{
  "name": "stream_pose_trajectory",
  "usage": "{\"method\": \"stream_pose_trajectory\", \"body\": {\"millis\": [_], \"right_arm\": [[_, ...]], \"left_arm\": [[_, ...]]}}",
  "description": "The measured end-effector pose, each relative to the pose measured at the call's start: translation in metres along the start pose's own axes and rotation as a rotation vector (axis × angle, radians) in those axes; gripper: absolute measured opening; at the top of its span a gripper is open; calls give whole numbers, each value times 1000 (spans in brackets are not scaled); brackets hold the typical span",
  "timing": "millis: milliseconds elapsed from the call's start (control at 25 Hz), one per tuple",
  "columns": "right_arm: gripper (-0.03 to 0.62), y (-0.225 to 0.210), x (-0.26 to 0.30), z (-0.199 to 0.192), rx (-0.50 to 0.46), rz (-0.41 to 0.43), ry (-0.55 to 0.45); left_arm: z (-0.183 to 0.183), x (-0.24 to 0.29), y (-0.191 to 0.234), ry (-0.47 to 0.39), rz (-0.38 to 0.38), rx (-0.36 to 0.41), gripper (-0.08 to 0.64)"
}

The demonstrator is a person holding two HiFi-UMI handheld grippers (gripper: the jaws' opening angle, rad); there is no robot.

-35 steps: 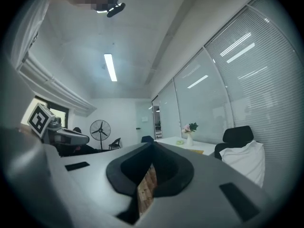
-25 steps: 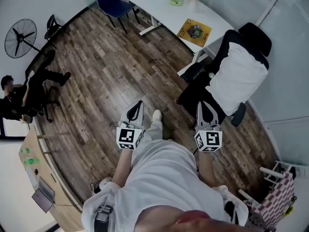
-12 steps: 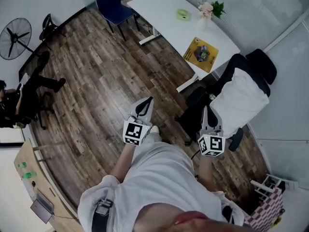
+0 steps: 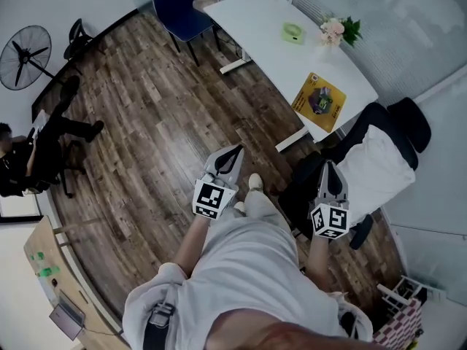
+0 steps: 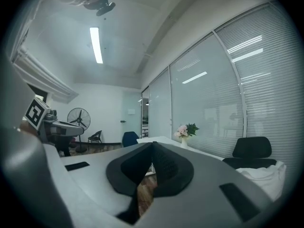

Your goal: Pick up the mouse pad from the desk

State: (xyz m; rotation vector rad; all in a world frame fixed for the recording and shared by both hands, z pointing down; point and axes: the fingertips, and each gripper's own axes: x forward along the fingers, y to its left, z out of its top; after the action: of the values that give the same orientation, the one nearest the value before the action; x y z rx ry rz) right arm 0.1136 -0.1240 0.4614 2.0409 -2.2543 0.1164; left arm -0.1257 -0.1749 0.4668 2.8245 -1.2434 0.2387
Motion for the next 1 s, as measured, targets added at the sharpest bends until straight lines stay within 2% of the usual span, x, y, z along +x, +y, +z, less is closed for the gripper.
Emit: {"method": "stream_pose_trajectory", "body": {"millis": [280,560,760,1000], "right_arm": [[0,-27,81,-11,1,17,12],[0,-89,168,-16,41,-11,-4],[0,-128,207,-29,54,-49,13],[0,-152,243,-59,53,-114,69]], "left_arm": [[-19,56,53,62,73,-7,-14],[-3,148,101,62,119,-2,-13],[3,204,110,65,96,11,-14],[11,247,122,59,67,14,-12]]}}
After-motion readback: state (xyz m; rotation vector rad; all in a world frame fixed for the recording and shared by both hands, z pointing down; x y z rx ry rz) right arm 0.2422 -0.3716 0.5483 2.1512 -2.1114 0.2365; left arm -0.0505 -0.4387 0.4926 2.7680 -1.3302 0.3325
